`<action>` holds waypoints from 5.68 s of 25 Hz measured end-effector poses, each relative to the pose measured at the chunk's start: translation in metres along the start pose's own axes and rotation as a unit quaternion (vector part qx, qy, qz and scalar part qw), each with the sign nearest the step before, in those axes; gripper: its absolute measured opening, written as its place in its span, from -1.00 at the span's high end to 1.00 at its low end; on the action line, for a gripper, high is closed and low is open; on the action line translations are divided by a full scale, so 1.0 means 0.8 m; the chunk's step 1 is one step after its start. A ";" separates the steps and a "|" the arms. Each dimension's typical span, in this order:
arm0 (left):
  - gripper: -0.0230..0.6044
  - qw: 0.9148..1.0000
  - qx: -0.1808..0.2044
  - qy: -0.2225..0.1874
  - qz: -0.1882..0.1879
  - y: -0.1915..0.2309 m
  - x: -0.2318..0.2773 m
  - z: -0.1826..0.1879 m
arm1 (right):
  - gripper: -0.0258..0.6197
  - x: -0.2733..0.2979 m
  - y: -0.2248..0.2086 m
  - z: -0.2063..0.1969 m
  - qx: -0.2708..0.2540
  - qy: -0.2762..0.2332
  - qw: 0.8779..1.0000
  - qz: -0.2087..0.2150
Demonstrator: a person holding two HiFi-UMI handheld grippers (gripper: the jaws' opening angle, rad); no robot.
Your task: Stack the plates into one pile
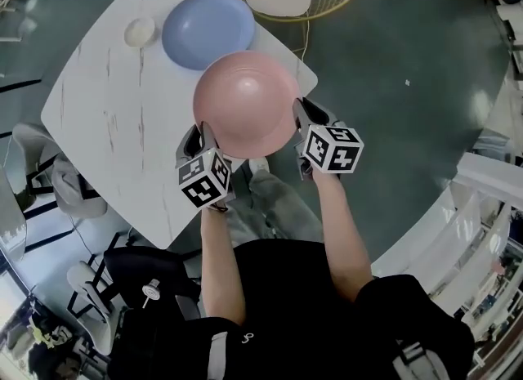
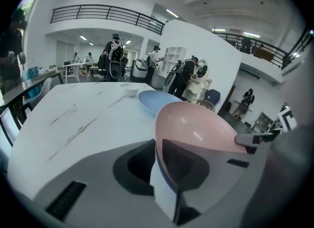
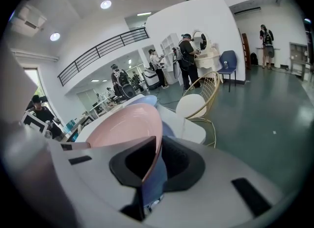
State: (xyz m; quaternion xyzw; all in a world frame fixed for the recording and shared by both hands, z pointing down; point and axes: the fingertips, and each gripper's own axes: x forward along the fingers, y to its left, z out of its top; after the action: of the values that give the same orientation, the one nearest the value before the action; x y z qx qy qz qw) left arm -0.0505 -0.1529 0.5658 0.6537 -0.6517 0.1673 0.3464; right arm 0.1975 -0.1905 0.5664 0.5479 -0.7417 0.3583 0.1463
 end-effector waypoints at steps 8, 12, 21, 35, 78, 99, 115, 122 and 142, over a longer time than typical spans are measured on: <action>0.70 0.999 0.039 0.033 0.005 -0.010 0.015 -0.029 | 0.78 0.001 -0.023 -0.019 0.010 0.006 1.000 -0.017; 0.69 0.997 0.061 0.044 0.022 -0.005 0.023 -0.040 | 0.77 0.005 -0.025 -0.029 0.010 0.013 1.000 -0.025; 0.66 0.998 0.065 0.010 0.023 0.001 0.014 -0.021 | 0.65 0.003 -0.024 -0.005 0.005 -0.020 0.999 -0.040; 0.45 1.000 -0.009 0.001 -0.006 0.009 0.005 -0.010 | 0.45 0.001 -0.005 0.039 0.027 -0.061 0.998 0.010; 0.67 0.994 -0.091 0.058 -0.011 -0.012 0.021 -0.020 | 0.77 0.034 -0.022 -0.011 0.081 0.033 0.995 0.044; 0.67 0.993 -0.115 0.011 -0.007 0.008 -0.020 0.029 | 0.77 0.023 0.041 0.057 0.015 -0.012 0.997 0.079; 0.67 0.991 -0.131 0.019 0.010 0.041 0.021 0.069 | 0.77 0.092 0.069 0.092 0.005 0.006 0.996 0.086; 0.68 0.991 -0.130 0.002 0.003 0.056 0.066 0.125 | 0.75 0.149 0.075 0.126 0.004 0.004 0.997 0.079; 0.58 0.999 -0.037 -0.039 -0.009 0.056 0.182 0.179 | 0.72 0.266 0.045 0.176 -0.015 0.008 0.999 0.037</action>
State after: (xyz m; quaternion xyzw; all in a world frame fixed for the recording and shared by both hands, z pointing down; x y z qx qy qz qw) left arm -0.1133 -0.3518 0.5732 0.6523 -0.6644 0.1141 0.3465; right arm 0.1130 -0.4336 0.5839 0.5151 -0.7655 0.3566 0.1469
